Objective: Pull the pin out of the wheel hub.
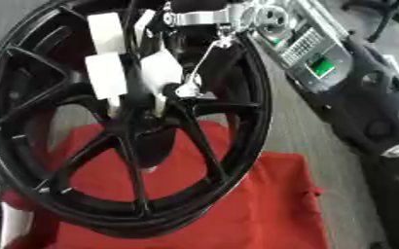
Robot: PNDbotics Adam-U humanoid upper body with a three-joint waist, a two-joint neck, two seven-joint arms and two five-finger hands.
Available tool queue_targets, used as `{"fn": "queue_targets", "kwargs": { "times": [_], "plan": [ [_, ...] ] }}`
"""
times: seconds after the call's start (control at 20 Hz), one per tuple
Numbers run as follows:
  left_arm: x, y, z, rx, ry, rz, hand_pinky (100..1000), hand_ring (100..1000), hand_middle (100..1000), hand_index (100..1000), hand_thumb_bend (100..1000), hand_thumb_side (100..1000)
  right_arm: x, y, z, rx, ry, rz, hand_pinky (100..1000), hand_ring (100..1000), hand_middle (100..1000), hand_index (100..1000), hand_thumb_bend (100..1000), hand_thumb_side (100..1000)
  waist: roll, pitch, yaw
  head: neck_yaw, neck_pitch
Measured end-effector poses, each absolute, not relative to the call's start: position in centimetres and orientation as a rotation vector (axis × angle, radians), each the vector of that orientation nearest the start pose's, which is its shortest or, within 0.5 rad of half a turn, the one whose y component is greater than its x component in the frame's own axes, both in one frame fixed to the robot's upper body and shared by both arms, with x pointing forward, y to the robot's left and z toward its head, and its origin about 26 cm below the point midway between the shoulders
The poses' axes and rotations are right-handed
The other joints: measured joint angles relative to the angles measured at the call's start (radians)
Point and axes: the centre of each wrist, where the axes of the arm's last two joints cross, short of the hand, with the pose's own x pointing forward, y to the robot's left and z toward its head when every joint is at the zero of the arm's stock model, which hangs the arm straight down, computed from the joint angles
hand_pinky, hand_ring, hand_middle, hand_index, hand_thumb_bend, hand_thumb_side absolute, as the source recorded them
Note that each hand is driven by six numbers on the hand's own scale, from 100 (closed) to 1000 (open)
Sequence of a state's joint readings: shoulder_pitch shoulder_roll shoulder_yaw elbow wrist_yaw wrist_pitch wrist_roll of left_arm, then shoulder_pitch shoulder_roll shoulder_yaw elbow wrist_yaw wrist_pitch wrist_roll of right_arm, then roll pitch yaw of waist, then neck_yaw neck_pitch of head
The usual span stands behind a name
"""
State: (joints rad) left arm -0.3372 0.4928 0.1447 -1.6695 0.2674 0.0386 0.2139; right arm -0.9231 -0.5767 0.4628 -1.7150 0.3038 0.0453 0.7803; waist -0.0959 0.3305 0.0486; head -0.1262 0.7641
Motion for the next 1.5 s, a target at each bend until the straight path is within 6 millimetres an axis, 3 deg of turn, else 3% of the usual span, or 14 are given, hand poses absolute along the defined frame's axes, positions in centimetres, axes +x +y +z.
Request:
{"fn": "queue_targets", "kwargs": {
  "times": [0.45,0.7,1.05,1.1,1.15,1.2,1.5],
  "plan": [
    [33.9,35.4,17.6,0.325,-2.011,0.058,719,834,719,791,100,772,35.7,-16.0,29.7,-0.253,-1.696,1.897,686,504,467,567,154,100,0.000,0.003,-0.004,0.000,0.000],
    [33.9,35.4,17.6,0.325,-2.012,0.057,720,834,720,791,100,771,35.4,-16.1,30.0,-0.234,-1.723,1.869,677,497,416,520,154,100,0.000,0.003,-0.005,0.000,0.000],
    [33.9,35.4,17.5,0.325,-2.010,0.057,721,834,720,792,100,772,34.7,-16.6,31.5,-0.254,-1.758,1.876,663,486,366,482,173,100,0.000,0.003,-0.010,-0.003,0.000],
    [33.9,35.4,17.5,0.325,-2.009,0.057,722,834,720,792,100,768,34.5,-16.7,31.8,-0.255,-1.765,1.878,662,486,366,482,119,100,0.000,0.003,-0.011,-0.003,0.000],
    [33.9,35.5,17.4,0.326,-2.008,0.058,722,834,721,792,100,772,34.4,-16.9,32.0,-0.256,-1.768,1.880,662,485,365,482,175,100,0.000,0.003,-0.012,-0.003,0.000],
    [33.9,35.5,17.4,0.326,-2.007,0.058,722,834,721,792,100,772,34.2,-17.0,32.2,-0.257,-1.773,1.880,661,484,364,481,176,100,0.000,0.003,-0.013,-0.003,0.000],
    [33.8,35.6,17.1,0.330,-1.997,0.060,723,834,721,792,100,771,32.6,-18.9,34.1,-0.249,-1.843,1.823,664,479,362,476,121,100,0.000,0.002,-0.029,0.004,0.000]
  ]
}}
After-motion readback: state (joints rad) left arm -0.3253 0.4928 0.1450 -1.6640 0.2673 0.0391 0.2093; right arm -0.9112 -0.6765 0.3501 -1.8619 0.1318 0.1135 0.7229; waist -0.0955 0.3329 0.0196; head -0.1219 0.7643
